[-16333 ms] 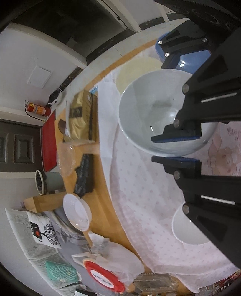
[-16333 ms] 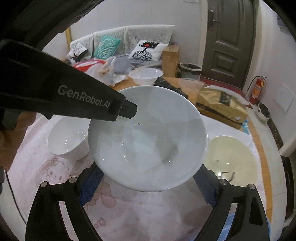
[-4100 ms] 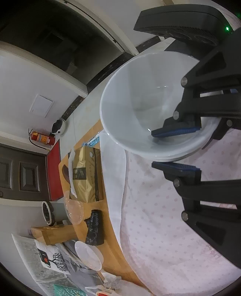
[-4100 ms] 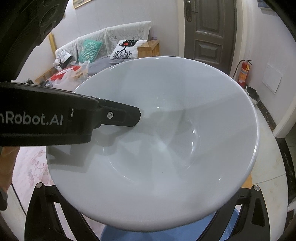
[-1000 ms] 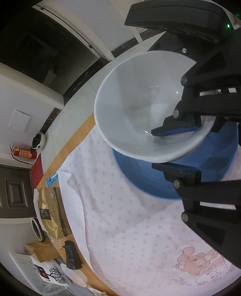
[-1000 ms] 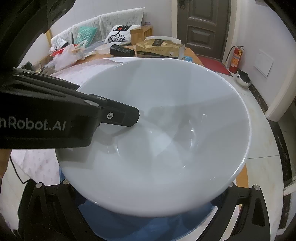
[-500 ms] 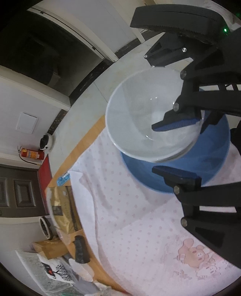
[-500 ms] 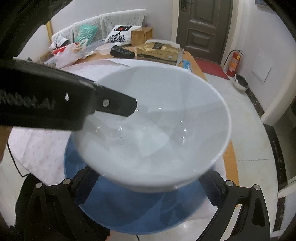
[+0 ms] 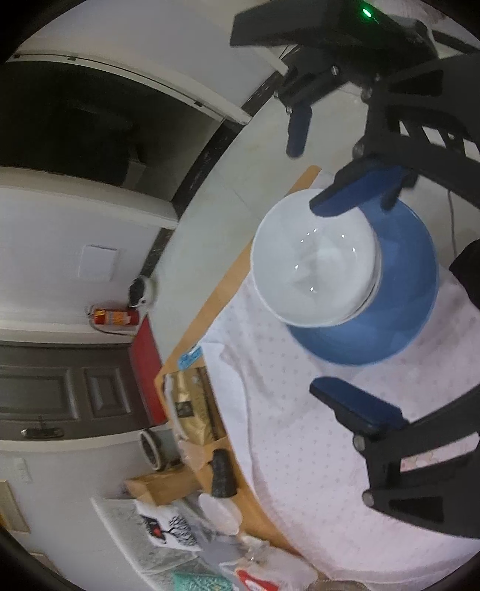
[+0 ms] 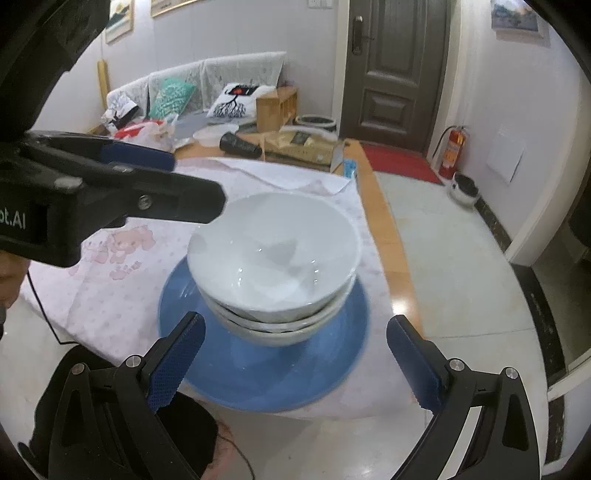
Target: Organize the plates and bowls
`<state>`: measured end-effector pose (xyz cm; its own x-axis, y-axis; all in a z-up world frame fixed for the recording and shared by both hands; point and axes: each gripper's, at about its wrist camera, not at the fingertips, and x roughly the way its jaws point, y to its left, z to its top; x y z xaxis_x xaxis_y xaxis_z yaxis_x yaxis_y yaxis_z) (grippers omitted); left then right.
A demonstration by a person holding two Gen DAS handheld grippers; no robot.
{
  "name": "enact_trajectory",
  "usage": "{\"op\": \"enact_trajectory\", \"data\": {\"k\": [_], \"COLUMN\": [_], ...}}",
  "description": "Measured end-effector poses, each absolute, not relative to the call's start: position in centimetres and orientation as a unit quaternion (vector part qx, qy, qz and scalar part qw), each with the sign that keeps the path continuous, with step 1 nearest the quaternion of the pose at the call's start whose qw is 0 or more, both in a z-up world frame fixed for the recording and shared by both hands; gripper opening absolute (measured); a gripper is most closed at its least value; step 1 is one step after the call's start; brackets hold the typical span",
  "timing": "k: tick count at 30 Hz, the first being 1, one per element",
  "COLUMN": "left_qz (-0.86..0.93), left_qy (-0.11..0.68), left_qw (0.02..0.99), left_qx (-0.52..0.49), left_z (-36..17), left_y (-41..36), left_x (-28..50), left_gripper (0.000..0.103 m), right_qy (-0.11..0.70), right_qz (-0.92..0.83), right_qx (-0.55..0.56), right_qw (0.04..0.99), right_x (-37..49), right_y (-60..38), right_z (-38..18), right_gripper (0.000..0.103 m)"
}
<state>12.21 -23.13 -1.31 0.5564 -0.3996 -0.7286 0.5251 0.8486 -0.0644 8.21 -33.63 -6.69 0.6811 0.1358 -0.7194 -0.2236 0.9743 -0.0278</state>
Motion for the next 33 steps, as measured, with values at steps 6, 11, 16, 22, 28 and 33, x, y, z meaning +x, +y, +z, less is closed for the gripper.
{"op": "enact_trajectory", "data": {"k": [6,11,16,22,28,33], "left_qz": [-0.221,-0.177,-0.162,-0.131,-0.064,-0.007], "left_qy": [0.36,0.34,0.324,0.297,0.265,0.229], "left_qw": [0.903,0.921,0.929,0.944,0.961,0.973], "left_qx": [0.077,0.077,0.075,0.063,0.054,0.043], "left_z": [-0.6,0.0,0.5,1.0,1.7,2.1], "left_y": [-21.3,-19.3,-17.7,-15.7,-12.6,-10.0], "left_x": [11.5,10.7,9.5,7.8,6.1,4.6], "left_gripper": [0.102,0.103,0.103,0.103,0.103,0.103], "right_qy": [0.352,0.326,0.312,0.294,0.269,0.24], "right_qz": [0.084,0.08,0.084,0.092,0.108,0.124], "right_qx": [-0.052,-0.042,-0.041,-0.036,-0.036,-0.033], "right_qw": [0.931,0.941,0.945,0.951,0.956,0.962], "right_x": [6.7,6.0,6.1,6.1,6.3,6.3], "right_y": [-34.6,-34.9,-34.4,-33.4,-31.9,-30.3], "right_z": [-4.4,-3.3,-2.6,-1.8,-0.9,-0.2], "right_gripper": [0.098,0.099,0.099,0.099,0.099,0.099]}}
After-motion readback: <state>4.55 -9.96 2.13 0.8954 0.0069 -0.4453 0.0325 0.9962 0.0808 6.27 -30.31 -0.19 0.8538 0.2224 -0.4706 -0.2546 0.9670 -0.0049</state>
